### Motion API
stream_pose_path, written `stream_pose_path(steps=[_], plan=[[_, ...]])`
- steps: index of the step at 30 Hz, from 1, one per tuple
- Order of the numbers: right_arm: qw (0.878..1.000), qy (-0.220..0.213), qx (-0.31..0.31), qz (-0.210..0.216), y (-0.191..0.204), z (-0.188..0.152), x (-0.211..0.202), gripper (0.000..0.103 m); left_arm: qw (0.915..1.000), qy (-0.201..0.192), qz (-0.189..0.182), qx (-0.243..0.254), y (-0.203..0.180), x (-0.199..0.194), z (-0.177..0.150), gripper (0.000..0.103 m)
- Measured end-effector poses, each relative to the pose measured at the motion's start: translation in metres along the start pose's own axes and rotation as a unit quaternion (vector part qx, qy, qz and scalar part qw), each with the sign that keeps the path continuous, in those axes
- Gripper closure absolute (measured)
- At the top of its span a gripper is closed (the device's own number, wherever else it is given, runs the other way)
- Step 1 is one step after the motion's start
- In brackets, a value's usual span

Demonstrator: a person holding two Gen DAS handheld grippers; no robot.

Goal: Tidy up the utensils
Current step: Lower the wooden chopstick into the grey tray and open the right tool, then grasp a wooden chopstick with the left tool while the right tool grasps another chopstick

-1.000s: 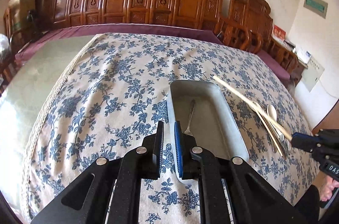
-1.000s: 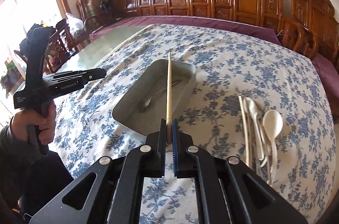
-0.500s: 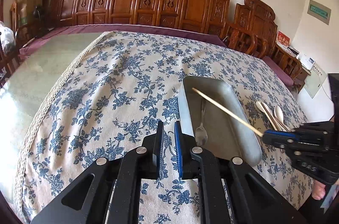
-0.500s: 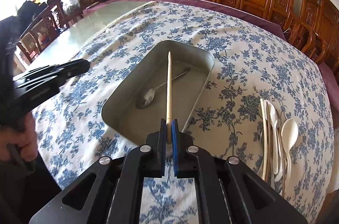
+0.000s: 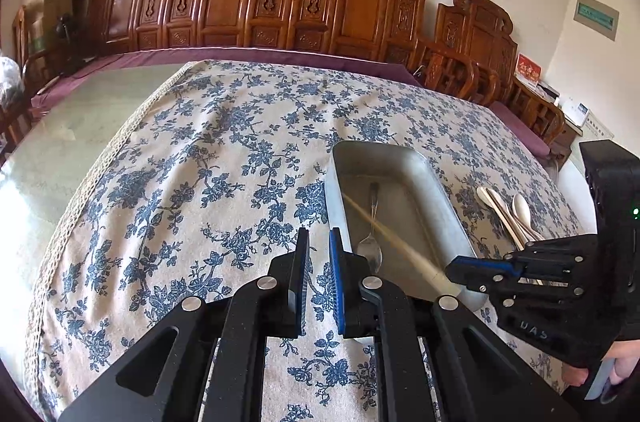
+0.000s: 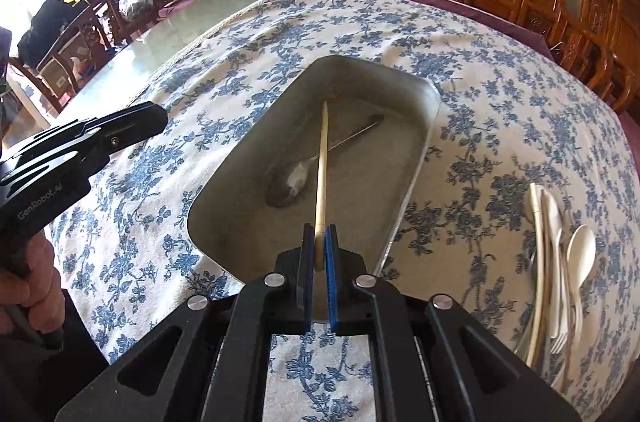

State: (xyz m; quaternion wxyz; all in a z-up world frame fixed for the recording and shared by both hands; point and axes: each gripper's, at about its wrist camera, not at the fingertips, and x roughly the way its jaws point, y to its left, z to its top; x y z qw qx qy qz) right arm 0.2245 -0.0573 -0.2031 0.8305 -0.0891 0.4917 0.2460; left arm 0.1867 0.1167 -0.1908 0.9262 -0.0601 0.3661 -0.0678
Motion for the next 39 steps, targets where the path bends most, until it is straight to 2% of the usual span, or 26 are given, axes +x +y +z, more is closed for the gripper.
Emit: stream_pose_path(steps=[2,3,11,18,25,31,39], plan=[[1.000,-0.001,-0.001,0.004,0.000,-0.001,0.001,0.088,1.0000,0.000,0.001,0.002,-0.001,0.000,-0.001,0.094],[1.000,-0.003,0.000,0.006,-0.001,-0.001,0.000,0.081,1.0000,0.001,0.001,0.003,-0.002,0.001,-0.001,0.094],[0.998,-0.054,0.025,0.019,-0.025,-0.012,-0.049,0.080,0.9997,-0.006,-0.006,0.024,-0.022,-0.007,0.000,0.094],[0.994,-0.086,0.048,-0.042,-0.082,-0.057,-0.111,0.080,0.9981,-0.010,-0.019,0.058,-0.060,-0.021,-0.002,0.094],[0.986,-0.089,0.094,-0.101,-0.148,-0.110,-0.145,0.080,0.9969,0.008,-0.043,0.066,-0.097,-0.031,-0.014,0.094],[0.981,-0.089,0.132,-0.108,-0.183,-0.141,-0.148,0.080,0.9955,0.027,-0.053,0.074,-0.122,-0.030,-0.022,0.094],[0.982,-0.087,0.153,-0.073,-0.203,-0.138,-0.114,0.080,0.9908,0.039,-0.052,0.119,-0.155,-0.019,-0.025,0.090]])
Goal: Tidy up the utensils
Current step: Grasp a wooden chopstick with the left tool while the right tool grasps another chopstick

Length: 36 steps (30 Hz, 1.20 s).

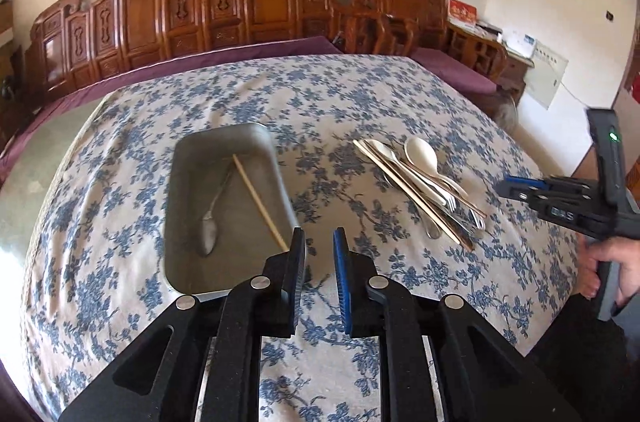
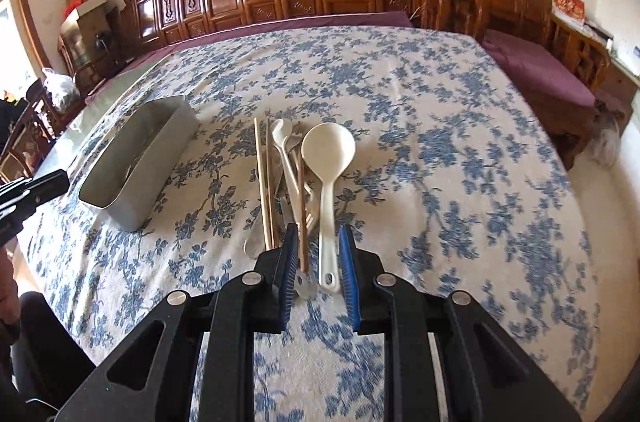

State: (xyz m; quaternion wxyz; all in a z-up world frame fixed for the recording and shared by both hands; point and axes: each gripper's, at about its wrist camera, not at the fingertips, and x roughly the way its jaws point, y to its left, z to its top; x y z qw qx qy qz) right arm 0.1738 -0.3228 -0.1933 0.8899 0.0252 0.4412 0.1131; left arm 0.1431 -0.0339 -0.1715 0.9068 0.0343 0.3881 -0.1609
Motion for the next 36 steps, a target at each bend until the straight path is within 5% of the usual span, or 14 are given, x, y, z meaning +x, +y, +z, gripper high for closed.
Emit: stream_pose_path(steps=[17,21,36], plan=[[0.998,0.031,0.014,0.052,-0.005,-0.012,0.047,0.080,0.9989,0.040,-0.002,0.023,-0.031,0.022,-0.011,0.090],[0.997,0.030,0.025,0.067,-0.008,-0.014,0.045,0.096,0.9985,0.046,0.005,0.030,-0.038,0.022,-0.014,0.090],[0.992,-0.059,0.044,0.103,-0.028,-0.006,0.009,0.097,0.9971,0.068,0.001,0.035,-0.069,0.050,-0.005,0.085]])
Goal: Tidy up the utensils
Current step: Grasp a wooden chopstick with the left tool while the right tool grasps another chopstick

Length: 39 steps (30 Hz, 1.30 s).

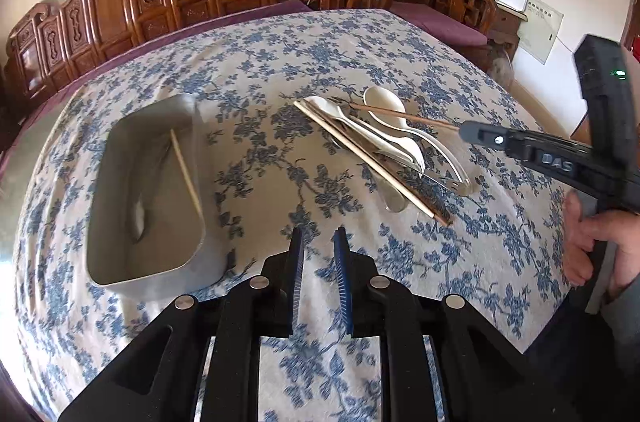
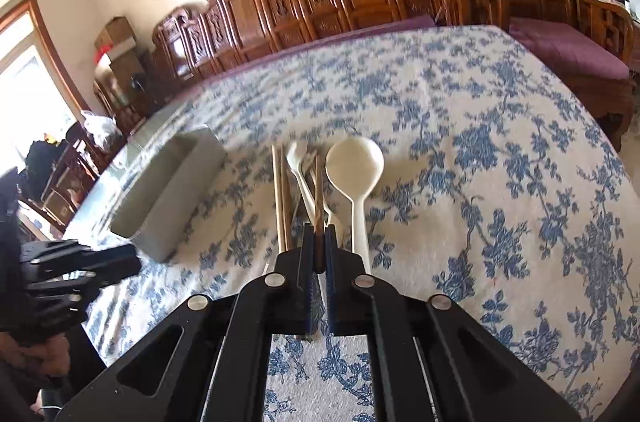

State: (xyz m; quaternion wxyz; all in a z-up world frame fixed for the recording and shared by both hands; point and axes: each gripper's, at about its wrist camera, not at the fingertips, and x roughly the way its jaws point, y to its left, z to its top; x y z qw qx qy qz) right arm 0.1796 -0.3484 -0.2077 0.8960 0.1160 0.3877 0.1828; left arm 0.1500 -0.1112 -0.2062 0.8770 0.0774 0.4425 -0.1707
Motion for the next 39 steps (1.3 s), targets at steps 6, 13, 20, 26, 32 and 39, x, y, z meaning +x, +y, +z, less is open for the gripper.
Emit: stream_pose_path(steps=[6,13,20,26,32,39], plan=[[1.000,-0.027,-0.005,0.002,0.000,0.005,-0.012,0.097,0.9999,0.008,0.008,0.001,-0.008,0.025,0.014,0.078],[0.998,-0.058,0.013,-0.023,-0.016,0.012,-0.023,0.097,0.9998,0.021,0.003,0.003,-0.023,0.050,0.023,0.070],[0.998,-0.057,0.023,-0.025,-0.023,0.013,-0.020,0.097,0.9990,0.036,0.021,-0.012,-0.024,0.064,0.014,0.065],[0.998,-0.059,0.018,-0.029,-0.019,0.012,-0.019,0.097,0.9984,0.046,0.009,-0.033,-0.022,0.068,0.007,0.063],[0.998,-0.056,0.013,-0.033,-0.015,0.011,-0.017,0.097,0.9978,0.061,0.007,-0.024,-0.029,0.078,0.003,0.063],[0.998,-0.052,0.007,-0.035,-0.012,0.010,-0.014,0.097,0.9961,0.084,0.025,-0.013,-0.021,0.069,-0.006,0.065]])
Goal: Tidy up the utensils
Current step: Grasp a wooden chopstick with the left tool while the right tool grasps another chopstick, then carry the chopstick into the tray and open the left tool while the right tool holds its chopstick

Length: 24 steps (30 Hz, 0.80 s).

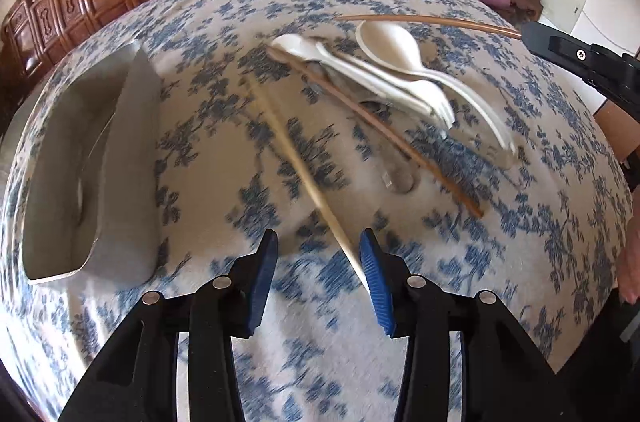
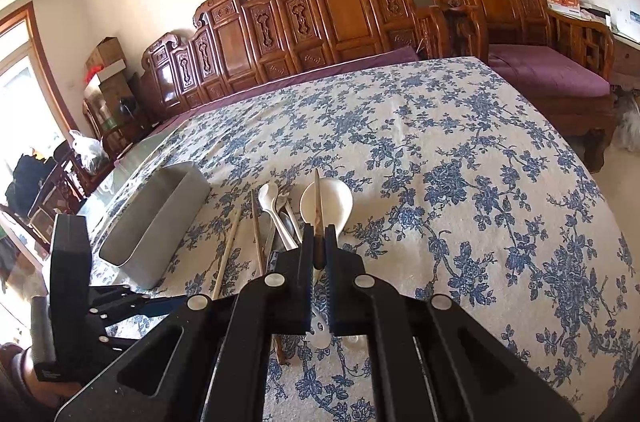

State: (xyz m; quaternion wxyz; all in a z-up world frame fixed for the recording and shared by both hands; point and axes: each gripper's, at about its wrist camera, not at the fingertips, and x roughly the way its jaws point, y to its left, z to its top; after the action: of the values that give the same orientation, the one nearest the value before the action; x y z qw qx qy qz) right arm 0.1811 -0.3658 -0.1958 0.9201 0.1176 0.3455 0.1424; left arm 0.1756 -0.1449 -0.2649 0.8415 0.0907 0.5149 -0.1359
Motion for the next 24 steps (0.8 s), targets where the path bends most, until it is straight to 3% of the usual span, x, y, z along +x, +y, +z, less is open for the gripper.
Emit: stream_pose_path(steps=[9,24], plan=[[1.000,-0.004,-0.006,-0.016,0.002,0.000,0.001,0.097,0.9999,0.002,-0.008,-0.007,0.023,-0.006,-0.015,0.098],[0.999,-0.033,-0.017,-0.021,0.011,0.004,-0.010,0.097,0.9988,-0.049,-0.007,-0.005,0.038,-0.040,-0.010,0.099]])
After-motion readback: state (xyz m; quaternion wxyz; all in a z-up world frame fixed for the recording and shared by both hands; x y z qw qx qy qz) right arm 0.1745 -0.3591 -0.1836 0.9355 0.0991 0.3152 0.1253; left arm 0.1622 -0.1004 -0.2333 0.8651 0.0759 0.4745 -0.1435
